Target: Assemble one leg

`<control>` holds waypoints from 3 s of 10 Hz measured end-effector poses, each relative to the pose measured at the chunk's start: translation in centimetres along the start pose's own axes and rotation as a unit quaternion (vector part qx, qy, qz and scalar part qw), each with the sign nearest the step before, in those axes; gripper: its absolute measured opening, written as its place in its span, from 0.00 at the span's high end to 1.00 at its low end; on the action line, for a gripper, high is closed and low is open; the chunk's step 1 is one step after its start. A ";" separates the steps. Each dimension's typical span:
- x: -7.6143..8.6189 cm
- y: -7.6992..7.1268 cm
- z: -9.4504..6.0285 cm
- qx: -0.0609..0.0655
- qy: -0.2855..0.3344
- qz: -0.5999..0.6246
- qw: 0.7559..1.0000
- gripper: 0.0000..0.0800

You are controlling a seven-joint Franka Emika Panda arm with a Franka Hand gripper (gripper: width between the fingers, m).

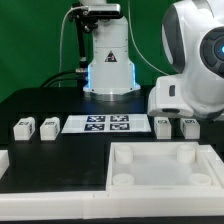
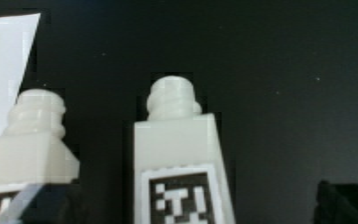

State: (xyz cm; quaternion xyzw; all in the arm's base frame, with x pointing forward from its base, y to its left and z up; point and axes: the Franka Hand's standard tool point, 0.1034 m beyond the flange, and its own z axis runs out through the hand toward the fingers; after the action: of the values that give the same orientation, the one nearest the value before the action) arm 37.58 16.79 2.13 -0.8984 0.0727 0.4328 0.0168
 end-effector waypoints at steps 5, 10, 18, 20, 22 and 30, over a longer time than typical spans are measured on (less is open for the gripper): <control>0.3 -0.3 0.9 -0.003 0.000 -0.003 1.000 0.19; 0.3 -0.3 0.9 -0.003 -0.001 -0.003 1.000 0.64; 0.1 0.8 -0.8 -0.002 0.000 -0.019 1.000 0.64; -0.6 1.7 -4.8 0.004 0.017 -0.036 0.999 0.64; -0.9 2.3 -9.7 0.017 0.066 -0.056 0.996 0.64; 1.0 3.3 -19.5 0.044 0.477 -0.091 0.873 0.64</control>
Offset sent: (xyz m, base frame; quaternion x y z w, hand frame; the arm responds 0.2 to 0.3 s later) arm 0.0042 0.0025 -0.0077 0.0058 0.0161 -0.0073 0.9998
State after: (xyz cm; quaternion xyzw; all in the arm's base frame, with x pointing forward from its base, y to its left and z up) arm 52.82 11.59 13.67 -0.9967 0.0083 -0.0559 0.0587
